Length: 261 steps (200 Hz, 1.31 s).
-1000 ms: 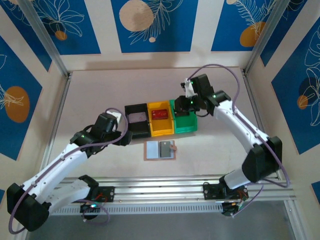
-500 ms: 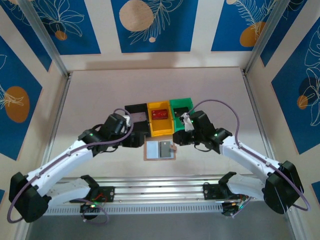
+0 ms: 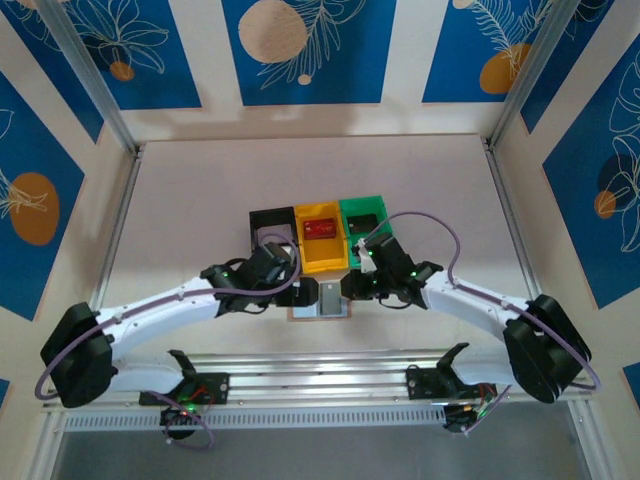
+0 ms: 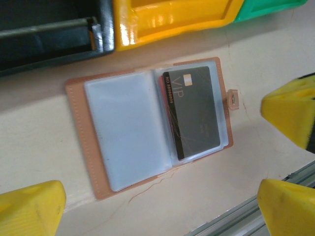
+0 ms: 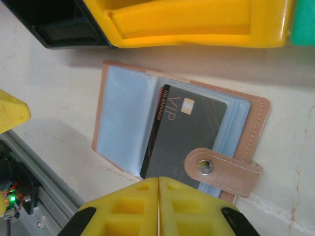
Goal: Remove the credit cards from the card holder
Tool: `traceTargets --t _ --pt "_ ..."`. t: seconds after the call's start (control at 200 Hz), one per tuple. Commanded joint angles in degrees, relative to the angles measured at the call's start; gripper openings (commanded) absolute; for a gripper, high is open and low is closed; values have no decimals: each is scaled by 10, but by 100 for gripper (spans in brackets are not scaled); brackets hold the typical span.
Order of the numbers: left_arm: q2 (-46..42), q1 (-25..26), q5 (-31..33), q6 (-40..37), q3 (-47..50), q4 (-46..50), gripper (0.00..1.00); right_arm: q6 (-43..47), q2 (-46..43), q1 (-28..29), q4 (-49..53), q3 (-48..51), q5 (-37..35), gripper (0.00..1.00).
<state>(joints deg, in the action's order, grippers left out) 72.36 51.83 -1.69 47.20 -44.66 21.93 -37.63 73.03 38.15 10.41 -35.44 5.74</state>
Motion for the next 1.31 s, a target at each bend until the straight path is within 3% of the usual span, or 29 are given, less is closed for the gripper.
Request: traceTargets --t 0.0,0.36,0.695,0.975,1.2,1.3 --pt "23 17 0 19 -8 -37 100 -13 16 4 -8 5 -17 9" --pt "104 33 0 21 -30 -73 98 -11 26 3 -9 15 -43 9" --pt "171 57 42 6 -115 21 100 -11 27 -2 -11 20 -46 9" --pt "195 59 2 36 -107 -31 100 -12 27 -4 -16 23 -47 8" --pt "196 59 -6 49 -85 -64 87 -14 26 -5 -15 29 -50 8" --pt "193 59 -2 50 -79 -67 76 -17 22 -7 -14 33 -55 7"
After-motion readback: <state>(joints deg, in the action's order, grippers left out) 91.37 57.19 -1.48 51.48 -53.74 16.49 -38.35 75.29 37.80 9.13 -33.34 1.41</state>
